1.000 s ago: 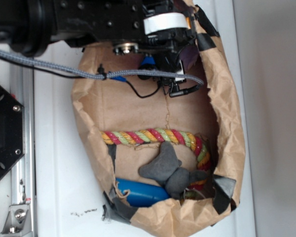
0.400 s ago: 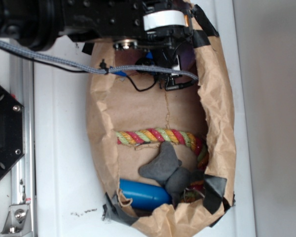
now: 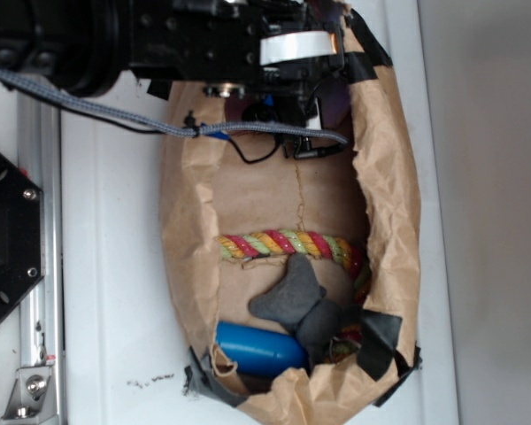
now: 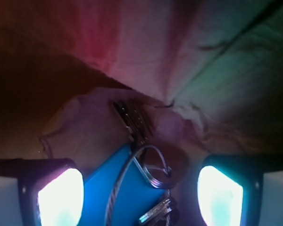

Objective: Grab the silver keys.

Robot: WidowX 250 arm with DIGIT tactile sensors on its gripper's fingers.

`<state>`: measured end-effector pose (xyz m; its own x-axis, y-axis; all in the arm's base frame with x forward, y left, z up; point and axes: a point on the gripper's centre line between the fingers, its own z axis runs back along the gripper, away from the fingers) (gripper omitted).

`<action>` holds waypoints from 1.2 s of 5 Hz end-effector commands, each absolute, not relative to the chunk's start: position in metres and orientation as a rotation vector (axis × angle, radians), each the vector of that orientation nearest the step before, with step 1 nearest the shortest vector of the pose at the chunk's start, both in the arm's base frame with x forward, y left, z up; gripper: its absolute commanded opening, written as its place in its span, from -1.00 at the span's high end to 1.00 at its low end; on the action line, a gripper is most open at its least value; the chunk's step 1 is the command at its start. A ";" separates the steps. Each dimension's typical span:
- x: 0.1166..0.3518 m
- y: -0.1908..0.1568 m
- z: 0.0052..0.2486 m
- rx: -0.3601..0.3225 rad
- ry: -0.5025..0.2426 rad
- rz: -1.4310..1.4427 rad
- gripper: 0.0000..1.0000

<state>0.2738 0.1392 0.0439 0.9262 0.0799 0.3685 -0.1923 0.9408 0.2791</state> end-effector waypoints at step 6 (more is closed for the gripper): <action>0.273 0.147 0.073 0.316 -0.387 0.218 1.00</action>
<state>0.2625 0.1385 0.0485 0.9329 0.1606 0.3224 -0.2463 0.9375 0.2459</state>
